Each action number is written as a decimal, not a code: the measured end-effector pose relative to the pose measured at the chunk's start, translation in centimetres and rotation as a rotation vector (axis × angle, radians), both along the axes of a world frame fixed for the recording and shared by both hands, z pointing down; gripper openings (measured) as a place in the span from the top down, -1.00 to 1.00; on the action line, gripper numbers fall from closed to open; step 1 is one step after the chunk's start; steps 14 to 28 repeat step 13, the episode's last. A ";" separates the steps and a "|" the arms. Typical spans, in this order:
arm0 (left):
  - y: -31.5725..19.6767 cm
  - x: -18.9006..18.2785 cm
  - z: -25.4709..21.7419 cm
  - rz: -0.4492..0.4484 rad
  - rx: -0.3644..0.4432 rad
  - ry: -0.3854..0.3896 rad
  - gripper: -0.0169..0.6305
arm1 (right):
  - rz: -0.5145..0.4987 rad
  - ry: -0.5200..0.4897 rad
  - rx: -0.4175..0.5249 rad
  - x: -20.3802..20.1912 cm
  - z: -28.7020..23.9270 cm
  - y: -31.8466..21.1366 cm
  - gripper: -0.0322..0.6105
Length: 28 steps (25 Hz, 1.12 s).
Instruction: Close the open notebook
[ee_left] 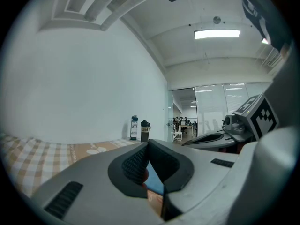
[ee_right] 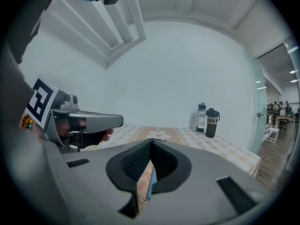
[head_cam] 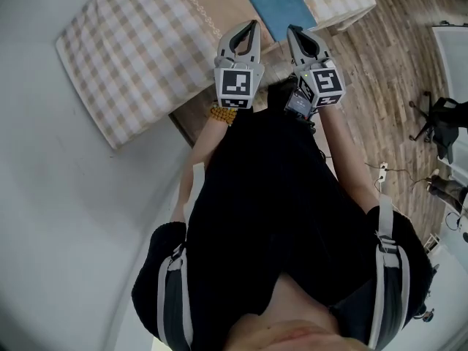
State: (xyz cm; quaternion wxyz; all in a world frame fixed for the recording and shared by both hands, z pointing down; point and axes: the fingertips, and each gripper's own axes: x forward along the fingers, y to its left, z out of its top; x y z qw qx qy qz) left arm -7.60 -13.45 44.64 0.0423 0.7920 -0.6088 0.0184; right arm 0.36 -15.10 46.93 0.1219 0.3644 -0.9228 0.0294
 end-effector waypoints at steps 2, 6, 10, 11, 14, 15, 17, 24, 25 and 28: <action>0.0 -0.1 0.1 -0.001 0.000 0.003 0.95 | 0.008 0.006 -0.007 0.3 0.3 -0.1 0.90; 0.0 -0.3 0.2 -0.003 0.002 0.005 0.95 | 0.001 0.008 -0.017 0.3 0.8 -0.1 0.90; -0.2 -0.3 0.4 -0.004 -0.002 0.004 0.95 | 0.002 0.005 -0.032 0.5 1.4 -0.3 0.90; -0.3 -0.3 0.5 -0.006 -0.002 0.004 0.95 | 0.005 0.003 -0.039 0.7 1.6 -0.4 0.90; -0.5 -0.4 0.5 -0.011 -0.002 0.004 0.95 | 0.012 -0.002 -0.053 1.0 1.9 -0.6 0.90; -0.5 -0.4 0.5 -0.011 -0.002 0.004 0.95 | 0.012 -0.002 -0.053 1.0 1.9 -0.6 0.90; -0.5 -0.4 0.5 -0.011 -0.002 0.004 0.95 | 0.012 -0.002 -0.053 1.0 1.9 -0.6 0.90; -0.5 -0.4 0.5 -0.011 -0.002 0.004 0.95 | 0.012 -0.002 -0.053 1.0 1.9 -0.6 0.90; -0.5 -0.4 0.5 -0.011 -0.002 0.004 0.95 | 0.012 -0.002 -0.053 1.0 1.9 -0.6 0.90; -0.5 -0.4 0.5 -0.011 -0.002 0.004 0.95 | 0.012 -0.002 -0.053 1.0 1.9 -0.6 0.90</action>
